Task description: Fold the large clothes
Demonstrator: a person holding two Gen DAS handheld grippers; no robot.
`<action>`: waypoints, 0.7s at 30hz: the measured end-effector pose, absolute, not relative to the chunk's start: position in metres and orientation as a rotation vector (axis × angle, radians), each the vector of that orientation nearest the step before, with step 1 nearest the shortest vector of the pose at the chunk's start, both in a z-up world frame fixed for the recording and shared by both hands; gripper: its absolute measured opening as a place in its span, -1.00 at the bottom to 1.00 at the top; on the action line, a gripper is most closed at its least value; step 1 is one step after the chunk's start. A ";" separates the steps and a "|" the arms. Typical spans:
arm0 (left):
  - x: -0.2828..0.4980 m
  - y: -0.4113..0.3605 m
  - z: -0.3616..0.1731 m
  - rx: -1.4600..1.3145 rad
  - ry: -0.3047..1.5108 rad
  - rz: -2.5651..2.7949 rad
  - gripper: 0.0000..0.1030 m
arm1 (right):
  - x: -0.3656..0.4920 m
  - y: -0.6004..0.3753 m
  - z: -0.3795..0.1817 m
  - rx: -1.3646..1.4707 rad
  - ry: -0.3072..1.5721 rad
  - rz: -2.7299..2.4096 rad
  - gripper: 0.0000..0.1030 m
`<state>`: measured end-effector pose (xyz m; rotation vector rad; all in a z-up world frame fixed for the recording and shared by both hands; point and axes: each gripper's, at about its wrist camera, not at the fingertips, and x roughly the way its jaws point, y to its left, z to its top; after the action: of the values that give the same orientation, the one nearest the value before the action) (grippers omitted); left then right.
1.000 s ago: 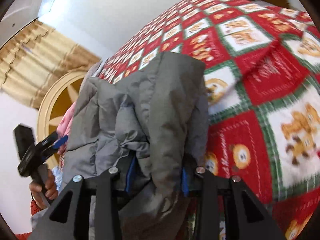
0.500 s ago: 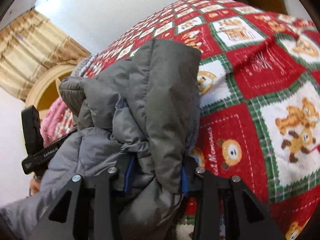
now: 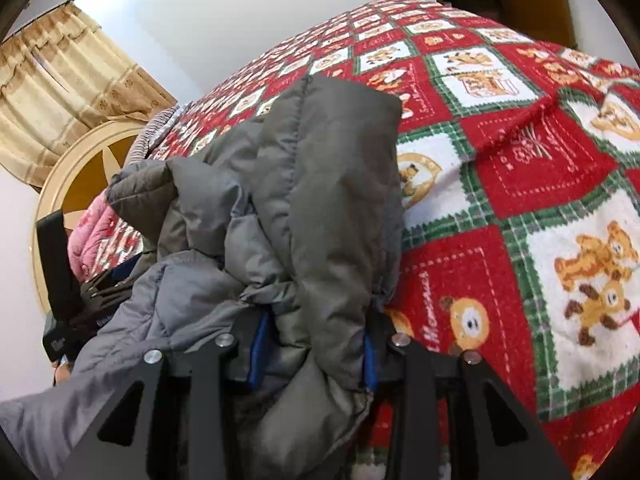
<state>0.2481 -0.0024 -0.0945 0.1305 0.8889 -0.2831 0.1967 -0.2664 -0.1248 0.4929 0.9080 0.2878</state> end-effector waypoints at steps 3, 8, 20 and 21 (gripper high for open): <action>0.250 -0.001 -0.082 0.130 0.904 -0.287 0.98 | 0.191 -0.267 -0.116 0.460 0.918 0.280 -0.11; 0.242 -0.022 -0.053 0.316 0.798 -0.209 0.98 | 0.180 -0.277 -0.086 0.392 0.890 0.243 0.23; 0.259 -0.056 -0.024 0.393 0.689 -0.180 0.98 | 0.233 -0.265 -0.054 0.291 0.846 0.131 0.10; 0.263 -0.060 -0.025 0.399 0.689 -0.168 0.98 | 0.240 -0.259 -0.057 0.273 0.862 0.116 0.05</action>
<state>0.2633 -0.0600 -0.0252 0.3986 0.6893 -0.1678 0.2404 -0.2591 -0.0573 0.2733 0.8616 0.1158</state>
